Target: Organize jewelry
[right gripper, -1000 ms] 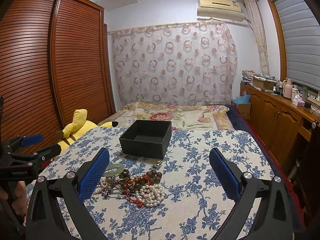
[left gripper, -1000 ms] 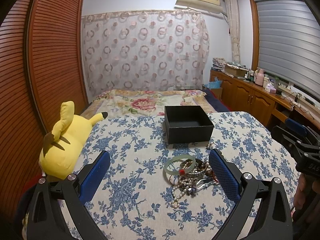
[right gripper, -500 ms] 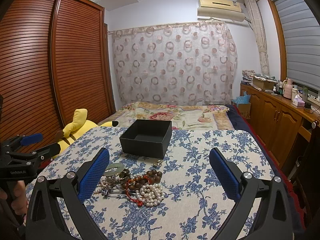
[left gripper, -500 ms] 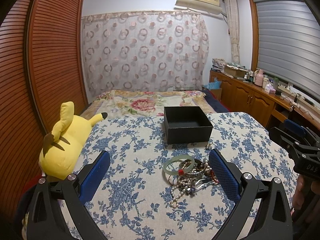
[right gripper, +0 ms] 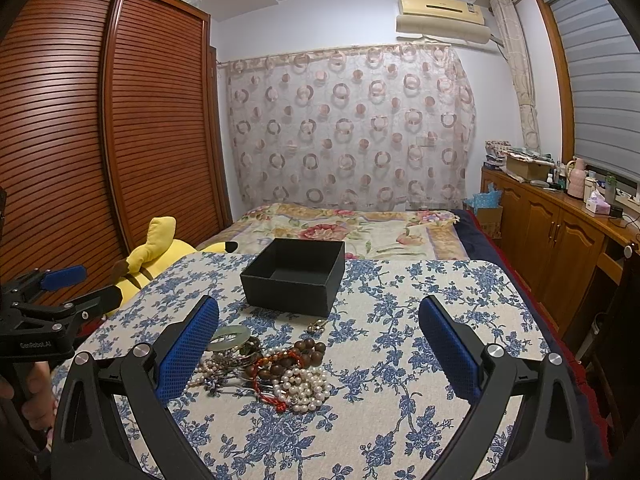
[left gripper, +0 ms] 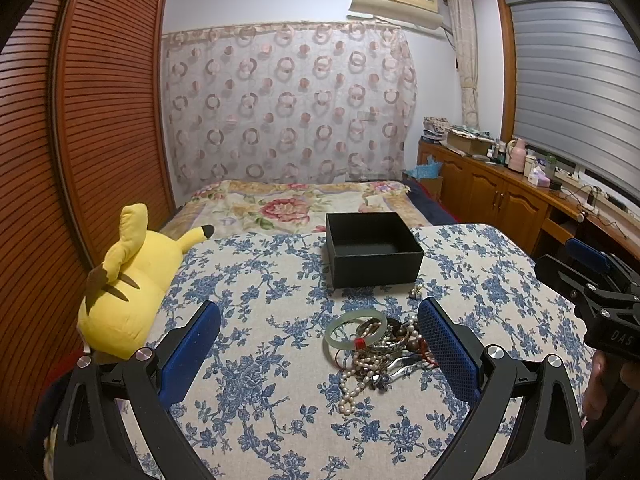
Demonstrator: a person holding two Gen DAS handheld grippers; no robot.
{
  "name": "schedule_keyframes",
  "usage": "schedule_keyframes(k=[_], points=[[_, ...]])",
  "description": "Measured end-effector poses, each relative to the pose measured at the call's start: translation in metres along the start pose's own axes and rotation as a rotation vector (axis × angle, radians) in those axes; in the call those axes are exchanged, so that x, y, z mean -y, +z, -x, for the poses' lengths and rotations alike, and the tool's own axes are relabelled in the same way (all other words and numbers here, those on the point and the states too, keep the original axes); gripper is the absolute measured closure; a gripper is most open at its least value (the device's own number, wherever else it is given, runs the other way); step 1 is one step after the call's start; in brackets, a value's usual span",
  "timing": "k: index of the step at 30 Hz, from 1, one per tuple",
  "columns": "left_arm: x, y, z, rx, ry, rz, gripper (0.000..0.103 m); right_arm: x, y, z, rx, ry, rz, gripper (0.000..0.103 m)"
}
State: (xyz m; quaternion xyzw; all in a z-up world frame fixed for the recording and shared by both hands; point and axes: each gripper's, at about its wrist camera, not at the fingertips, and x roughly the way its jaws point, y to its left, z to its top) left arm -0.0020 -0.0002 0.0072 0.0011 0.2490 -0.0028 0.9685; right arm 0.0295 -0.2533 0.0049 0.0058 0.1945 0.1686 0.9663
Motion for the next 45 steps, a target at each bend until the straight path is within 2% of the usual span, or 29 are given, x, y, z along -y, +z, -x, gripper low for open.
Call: schedule_keyframes(k=[22,31,36,45], points=[[0.001,-0.001,0.0,-0.002,-0.001,0.001,0.008,-0.001,0.0,-0.002,-0.005,0.003,0.004,0.002],[0.002,-0.009,-0.013,-0.054,-0.012,0.01,0.008,-0.005,-0.008,-0.009,-0.032,0.024,0.016,0.002],[-0.006,-0.017,-0.029,-0.094,-0.042,0.006,0.008,-0.002,-0.015,-0.017,-0.054,0.048,0.025,0.004],[0.0,-0.026,-0.063,-0.182,-0.147,-0.025,0.008,-0.001,-0.027,-0.032,-0.116,0.096,0.052,0.018]])
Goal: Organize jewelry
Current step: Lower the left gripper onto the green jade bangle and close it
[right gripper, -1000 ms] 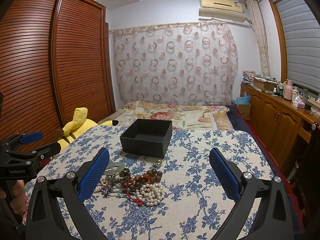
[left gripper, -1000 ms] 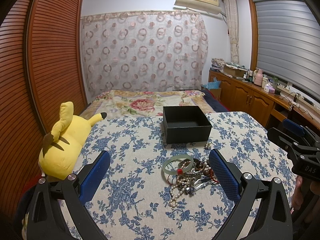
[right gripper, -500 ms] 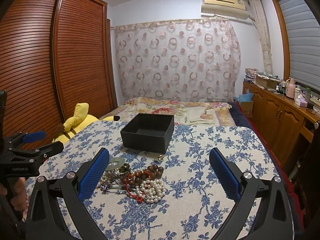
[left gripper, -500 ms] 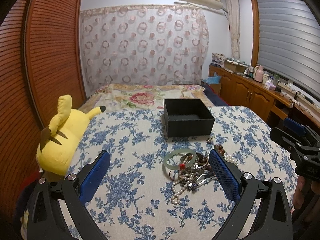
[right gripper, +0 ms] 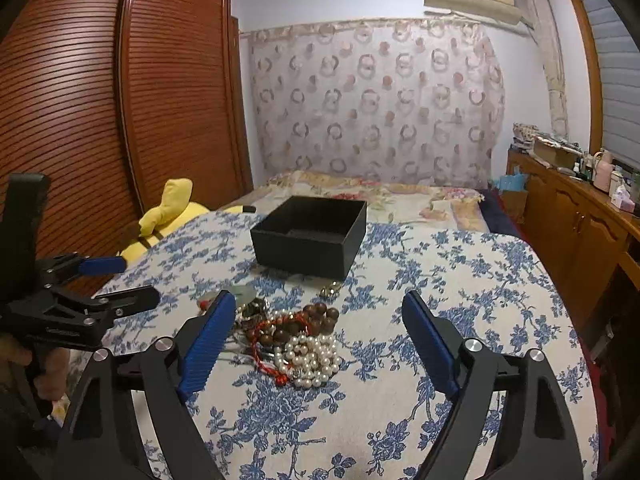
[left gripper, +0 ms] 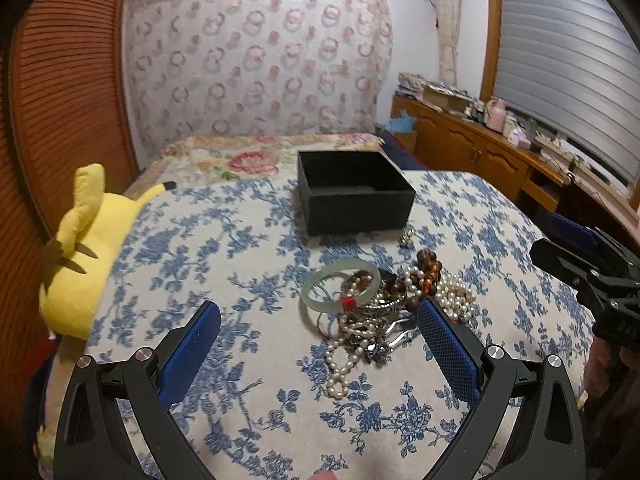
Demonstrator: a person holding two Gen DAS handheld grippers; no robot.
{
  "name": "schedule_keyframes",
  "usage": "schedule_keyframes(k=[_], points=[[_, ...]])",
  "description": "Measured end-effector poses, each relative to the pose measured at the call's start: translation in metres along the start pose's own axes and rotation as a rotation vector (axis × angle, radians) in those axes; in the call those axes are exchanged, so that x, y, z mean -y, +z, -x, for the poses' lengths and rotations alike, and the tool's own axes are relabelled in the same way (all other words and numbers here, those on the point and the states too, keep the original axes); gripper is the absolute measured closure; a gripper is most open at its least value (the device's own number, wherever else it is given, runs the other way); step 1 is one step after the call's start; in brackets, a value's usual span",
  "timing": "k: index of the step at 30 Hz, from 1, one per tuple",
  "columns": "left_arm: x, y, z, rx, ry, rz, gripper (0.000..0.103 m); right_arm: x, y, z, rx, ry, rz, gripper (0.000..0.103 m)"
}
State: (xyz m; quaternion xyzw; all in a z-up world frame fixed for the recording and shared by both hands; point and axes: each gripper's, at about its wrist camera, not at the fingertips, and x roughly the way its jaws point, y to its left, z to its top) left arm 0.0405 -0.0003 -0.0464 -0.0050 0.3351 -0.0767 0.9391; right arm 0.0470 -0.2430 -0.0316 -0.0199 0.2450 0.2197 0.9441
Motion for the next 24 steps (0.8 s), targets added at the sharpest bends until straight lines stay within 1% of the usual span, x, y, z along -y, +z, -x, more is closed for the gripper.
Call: schedule_keyframes(k=[5,8,15,17,18,24], points=[[-0.006,0.002,-0.022,-0.049,-0.045,0.02,0.008,0.0,-0.007,-0.01,-0.046,0.023,0.013,0.029],[-0.01,0.004,-0.033,-0.072,-0.071,0.03,0.008,-0.001,-0.011,-0.015,-0.069,0.038,0.022,0.032],[-0.013,0.014,-0.061,-0.141,-0.143,0.051,0.008,-0.007,-0.018,-0.027,-0.114,0.054,0.051,0.032],[-0.013,0.017,-0.069,-0.16,-0.155,0.055,0.01,-0.008,-0.018,-0.029,-0.124,0.058,0.059,0.032],[-0.013,0.019,-0.074,-0.175,-0.165,0.059,0.013,-0.009,-0.018,-0.03,-0.127,0.058,0.063,0.032],[-0.012,0.023,-0.101,-0.244,-0.211,0.09,0.017,-0.01,-0.018,-0.033,-0.142,0.062,0.072,0.032]])
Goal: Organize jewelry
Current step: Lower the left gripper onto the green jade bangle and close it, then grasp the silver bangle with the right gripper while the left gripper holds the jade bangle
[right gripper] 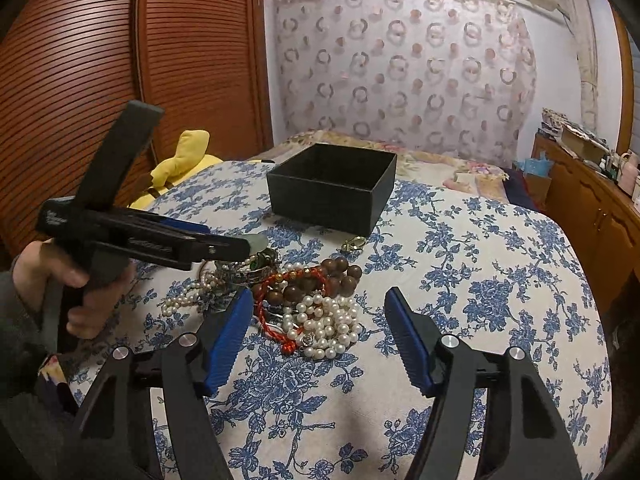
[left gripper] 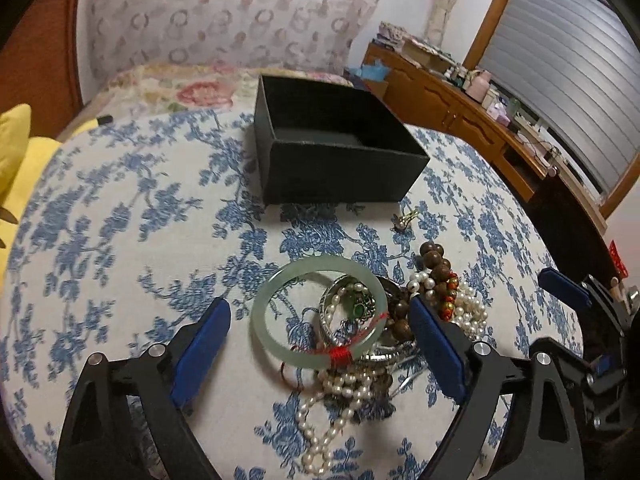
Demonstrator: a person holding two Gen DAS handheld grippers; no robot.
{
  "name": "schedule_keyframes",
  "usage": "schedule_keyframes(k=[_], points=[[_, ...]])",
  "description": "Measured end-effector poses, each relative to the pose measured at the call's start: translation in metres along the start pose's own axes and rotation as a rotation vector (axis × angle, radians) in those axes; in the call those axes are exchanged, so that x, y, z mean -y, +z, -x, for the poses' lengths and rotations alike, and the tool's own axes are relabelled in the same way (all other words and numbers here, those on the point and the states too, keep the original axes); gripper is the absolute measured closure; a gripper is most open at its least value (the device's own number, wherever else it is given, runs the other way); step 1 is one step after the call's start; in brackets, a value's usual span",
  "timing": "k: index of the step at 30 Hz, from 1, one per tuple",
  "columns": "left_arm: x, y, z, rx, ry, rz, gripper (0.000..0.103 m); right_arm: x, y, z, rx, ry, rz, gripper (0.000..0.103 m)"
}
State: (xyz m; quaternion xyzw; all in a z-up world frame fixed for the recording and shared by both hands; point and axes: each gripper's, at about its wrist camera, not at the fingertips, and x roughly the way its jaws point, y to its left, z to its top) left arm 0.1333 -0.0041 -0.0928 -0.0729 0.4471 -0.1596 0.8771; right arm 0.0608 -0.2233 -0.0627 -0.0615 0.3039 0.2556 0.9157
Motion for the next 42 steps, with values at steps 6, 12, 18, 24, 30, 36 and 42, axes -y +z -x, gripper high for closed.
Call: schedule_keyframes(k=[6,12,18,24,30,36,42], points=[[-0.002,0.004,-0.01,-0.021,-0.031,0.028,0.017,0.0,-0.001,-0.003,-0.003,0.005,0.001,0.032],[-0.004,0.005,-0.009,-0.008,0.007,0.004,0.034,-0.001,-0.002,-0.014,-0.027,0.01,0.014,0.032],[-0.015,0.004,0.018,0.066,0.029,0.02,0.034,-0.013,0.009,-0.03,-0.048,0.041,0.064,0.032],[-0.025,0.002,0.042,0.122,0.052,0.017,0.034,-0.024,0.028,-0.052,-0.068,0.103,0.084,0.032],[-0.033,-0.005,0.059,0.163,0.068,0.023,0.034,-0.041,0.038,-0.085,-0.139,0.15,0.127,0.03],[-0.037,-0.013,0.068,0.179,0.072,0.024,0.034,-0.05,0.041,-0.106,-0.199,0.182,0.13,0.028],[-0.036,-0.016,0.076,0.192,0.07,0.022,0.034,-0.052,0.044,-0.121,-0.254,0.2,0.137,0.028]])
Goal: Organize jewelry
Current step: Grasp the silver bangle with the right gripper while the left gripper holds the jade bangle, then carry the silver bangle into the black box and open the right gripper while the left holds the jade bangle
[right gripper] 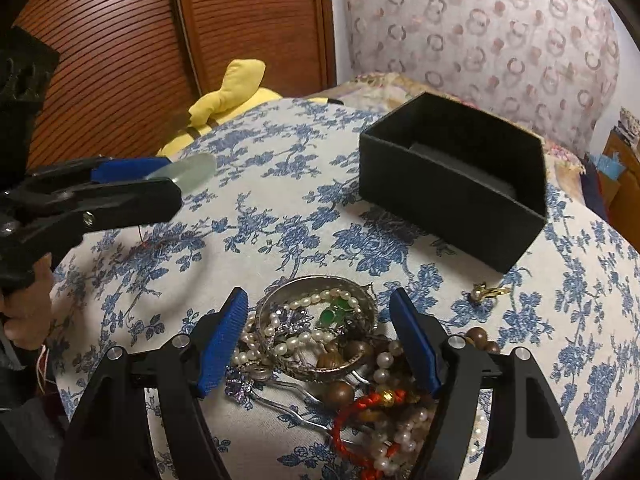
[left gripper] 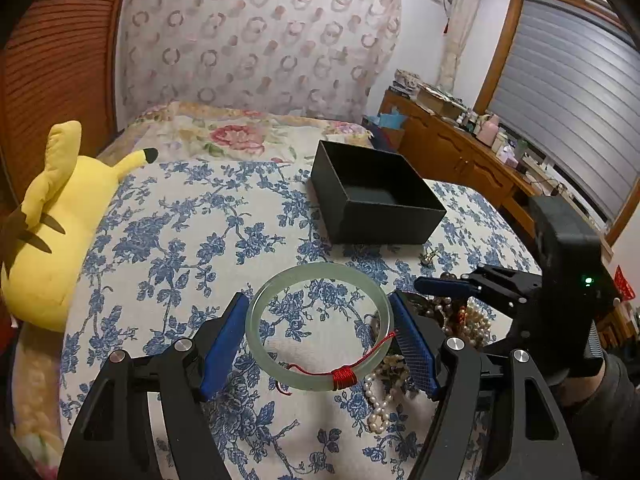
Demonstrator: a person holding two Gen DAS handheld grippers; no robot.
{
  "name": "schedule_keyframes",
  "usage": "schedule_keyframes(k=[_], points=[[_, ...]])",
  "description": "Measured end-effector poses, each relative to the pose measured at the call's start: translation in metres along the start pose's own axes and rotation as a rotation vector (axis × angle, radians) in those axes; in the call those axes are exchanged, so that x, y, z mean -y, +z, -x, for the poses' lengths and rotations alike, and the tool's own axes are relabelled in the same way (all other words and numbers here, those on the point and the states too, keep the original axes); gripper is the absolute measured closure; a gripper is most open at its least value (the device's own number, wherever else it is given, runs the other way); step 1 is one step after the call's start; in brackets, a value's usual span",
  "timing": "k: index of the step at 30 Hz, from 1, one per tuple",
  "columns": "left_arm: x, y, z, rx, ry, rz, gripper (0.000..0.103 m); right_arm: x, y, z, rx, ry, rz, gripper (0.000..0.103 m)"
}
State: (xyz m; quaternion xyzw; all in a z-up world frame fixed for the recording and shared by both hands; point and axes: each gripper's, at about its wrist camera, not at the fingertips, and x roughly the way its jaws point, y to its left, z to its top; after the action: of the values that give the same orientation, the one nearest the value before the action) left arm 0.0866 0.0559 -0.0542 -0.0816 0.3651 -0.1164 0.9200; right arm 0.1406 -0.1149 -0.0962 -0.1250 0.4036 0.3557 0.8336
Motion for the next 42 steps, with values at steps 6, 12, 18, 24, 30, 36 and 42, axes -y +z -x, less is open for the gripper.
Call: schedule_keyframes(k=[6,12,18,24,30,36,42], points=[[0.0,0.0,0.0,0.001,0.001,0.0,0.034,-0.003,0.0,0.001,-0.015,0.003,0.035,0.042],[-0.002,0.002,0.003,0.011,0.0,-0.001,0.034,-0.002,0.002,0.021,0.046,0.01,0.058,0.042],[-0.001,0.013,0.001,0.021,0.002,-0.006,0.034,0.012,0.011,0.04,0.107,0.004,0.059,0.042],[0.008,0.035,-0.009,0.03,0.015,-0.039,0.034,0.044,0.027,0.058,0.176,-0.023,0.044,0.042],[0.017,0.057,-0.025,0.028,0.023,-0.066,0.034,0.085,0.049,0.053,0.211,-0.05,0.01,0.042],[0.02,0.076,-0.043,0.011,0.039,-0.078,0.034,0.111,0.065,0.032,0.209,-0.043,-0.011,0.042],[0.025,0.088,-0.059,-0.012,0.052,-0.092,0.034,0.121,0.069,0.013,0.194,-0.026,-0.017,0.042]])
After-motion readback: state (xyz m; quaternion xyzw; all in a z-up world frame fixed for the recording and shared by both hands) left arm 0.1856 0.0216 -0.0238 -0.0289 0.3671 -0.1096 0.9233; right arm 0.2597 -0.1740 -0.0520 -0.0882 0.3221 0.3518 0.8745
